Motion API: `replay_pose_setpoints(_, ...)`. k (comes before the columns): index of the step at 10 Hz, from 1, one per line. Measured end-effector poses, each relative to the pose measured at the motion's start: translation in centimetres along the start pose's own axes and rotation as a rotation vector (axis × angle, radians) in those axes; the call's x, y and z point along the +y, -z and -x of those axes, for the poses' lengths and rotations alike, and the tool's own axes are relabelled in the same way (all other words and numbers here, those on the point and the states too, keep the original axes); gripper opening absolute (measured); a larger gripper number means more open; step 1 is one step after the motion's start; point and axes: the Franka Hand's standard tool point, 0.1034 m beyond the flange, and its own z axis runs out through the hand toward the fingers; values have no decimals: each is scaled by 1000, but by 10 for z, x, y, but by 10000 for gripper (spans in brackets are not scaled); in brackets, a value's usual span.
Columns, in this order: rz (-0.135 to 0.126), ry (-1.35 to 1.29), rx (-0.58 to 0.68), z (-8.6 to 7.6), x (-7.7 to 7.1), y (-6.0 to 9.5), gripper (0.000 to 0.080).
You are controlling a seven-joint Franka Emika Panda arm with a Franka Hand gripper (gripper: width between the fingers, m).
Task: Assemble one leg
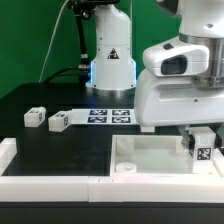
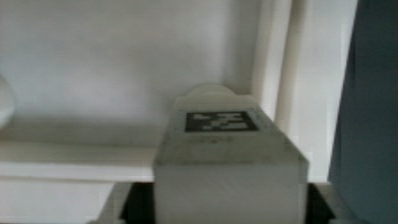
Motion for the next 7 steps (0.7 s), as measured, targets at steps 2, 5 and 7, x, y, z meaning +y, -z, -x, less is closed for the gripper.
replay_pose_setpoints(2, -16, -315, -20, 1, 3, 0, 290)
replay_pose_setpoints(5, -32, -707, -35, 1, 0, 0, 290)
replay_pose_setpoints(7, -34, -830, -38, 0, 2, 1, 290)
